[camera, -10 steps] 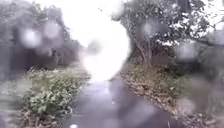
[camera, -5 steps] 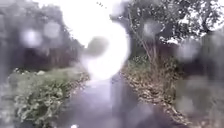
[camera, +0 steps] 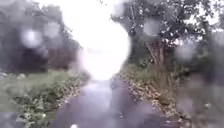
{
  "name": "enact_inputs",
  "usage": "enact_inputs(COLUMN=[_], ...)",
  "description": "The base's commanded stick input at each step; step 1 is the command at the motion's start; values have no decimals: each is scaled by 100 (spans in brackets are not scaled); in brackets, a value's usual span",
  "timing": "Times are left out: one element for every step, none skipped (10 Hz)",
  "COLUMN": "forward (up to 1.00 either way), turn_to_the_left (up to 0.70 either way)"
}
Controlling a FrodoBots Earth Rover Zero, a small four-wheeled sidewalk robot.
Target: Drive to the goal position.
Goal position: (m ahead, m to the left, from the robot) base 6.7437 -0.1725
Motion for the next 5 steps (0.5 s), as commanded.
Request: enact_inputs(forward=[85, 85, 85, 85, 85], turn_to_the_left=[0, 0, 0, 0, 0])
